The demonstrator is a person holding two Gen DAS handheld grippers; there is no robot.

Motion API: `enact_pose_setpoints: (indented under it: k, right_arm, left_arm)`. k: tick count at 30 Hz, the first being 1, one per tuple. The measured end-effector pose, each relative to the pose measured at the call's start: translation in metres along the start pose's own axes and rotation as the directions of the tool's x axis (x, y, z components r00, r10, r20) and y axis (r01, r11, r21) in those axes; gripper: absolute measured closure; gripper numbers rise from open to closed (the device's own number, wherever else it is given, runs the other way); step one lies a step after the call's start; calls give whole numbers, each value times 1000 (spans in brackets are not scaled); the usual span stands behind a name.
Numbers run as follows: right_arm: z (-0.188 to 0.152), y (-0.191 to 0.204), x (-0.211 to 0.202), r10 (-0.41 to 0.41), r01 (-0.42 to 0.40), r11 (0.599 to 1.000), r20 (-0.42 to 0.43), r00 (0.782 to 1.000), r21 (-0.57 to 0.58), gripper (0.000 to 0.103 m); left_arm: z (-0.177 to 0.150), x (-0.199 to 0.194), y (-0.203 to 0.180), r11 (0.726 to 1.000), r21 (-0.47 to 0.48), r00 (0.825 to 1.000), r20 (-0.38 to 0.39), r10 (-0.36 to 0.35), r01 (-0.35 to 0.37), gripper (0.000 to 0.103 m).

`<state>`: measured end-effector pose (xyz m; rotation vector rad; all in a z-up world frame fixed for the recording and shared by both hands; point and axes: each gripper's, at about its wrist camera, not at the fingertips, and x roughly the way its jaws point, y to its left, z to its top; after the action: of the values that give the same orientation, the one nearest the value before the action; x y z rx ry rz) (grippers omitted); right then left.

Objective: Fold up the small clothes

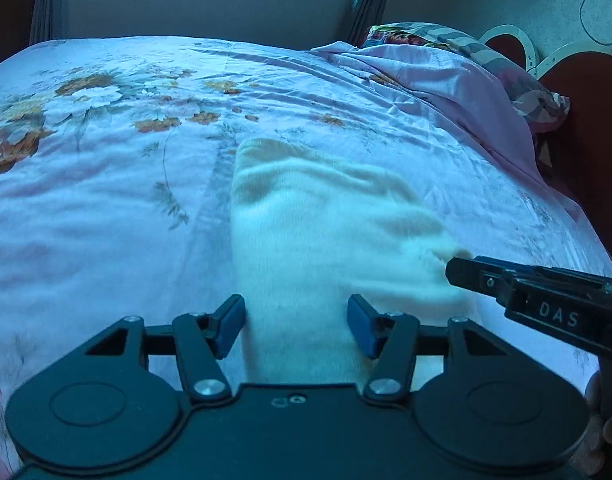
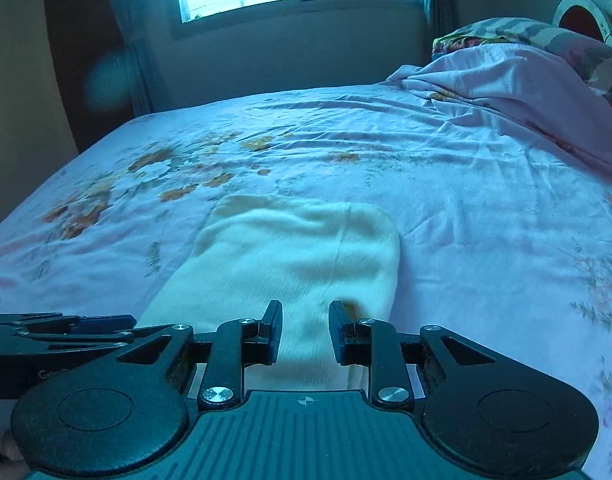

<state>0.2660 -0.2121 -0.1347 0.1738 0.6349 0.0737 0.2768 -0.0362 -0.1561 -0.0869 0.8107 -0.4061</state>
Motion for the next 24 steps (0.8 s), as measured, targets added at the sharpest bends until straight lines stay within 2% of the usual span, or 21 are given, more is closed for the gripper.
enact_pose_setpoints:
  k: [2,4,5,6,7,8,10,12,15,18,21,24]
  right_arm:
    - [-23,11,-10,-7,6,998,-9,1000,-58,78]
    - [-46,14,-3,-59,52,993,-61,996,-110,78]
    - [-56,11,2,-79,70,990,-68,994,-124,74]
    - [-61,7,4,-101,93,989,-64,993,-117,55]
    - [-60,4,3,-129,123,988,-65,989,-93,52]
    - [-57,0,0,-123,119,992,-79,989,-51,52]
    - [-51,-4,-19,-93,94,995,-42,995,17,52]
    - [-52,3,-32,-93,93,996,4,996,-14,52]
    - [-63,2,-13,-105,102,994,-119,987,-27,52]
    - [-61,-7,-26,-79,88,992,-91,993,94,52]
    - [-59,-5,-42,-66,72,992,-61,996,102,52]
    - [-63,-3,-49,-59,66,993,-73,996,100,52]
  left_arm:
    - [-14,0,-2,1000,-13,1000,-28,4,-5,47]
    - [-23,3,1,998,-57,999,-52,-16,13,46]
    - [-26,4,0,998,-61,998,-60,-20,17,45]
    - [-27,4,-3,999,-36,998,-62,-10,7,45]
    - [-26,2,-7,1000,-11,998,-64,3,-3,45]
    - [-24,-1,-8,1000,-7,998,-70,8,-9,46]
    - [-23,-9,-7,1000,-28,998,-65,-3,2,45]
    - [-26,-4,-4,999,-36,996,-85,0,-3,44]
    - [-28,-2,-7,999,-28,995,-97,15,-18,41]
    - [-27,-11,-11,999,-21,995,-95,31,-33,41]
    - [-29,-17,-14,999,-5,995,-88,42,-43,41]
    - [-30,-19,-16,999,-5,995,-86,52,-53,41]
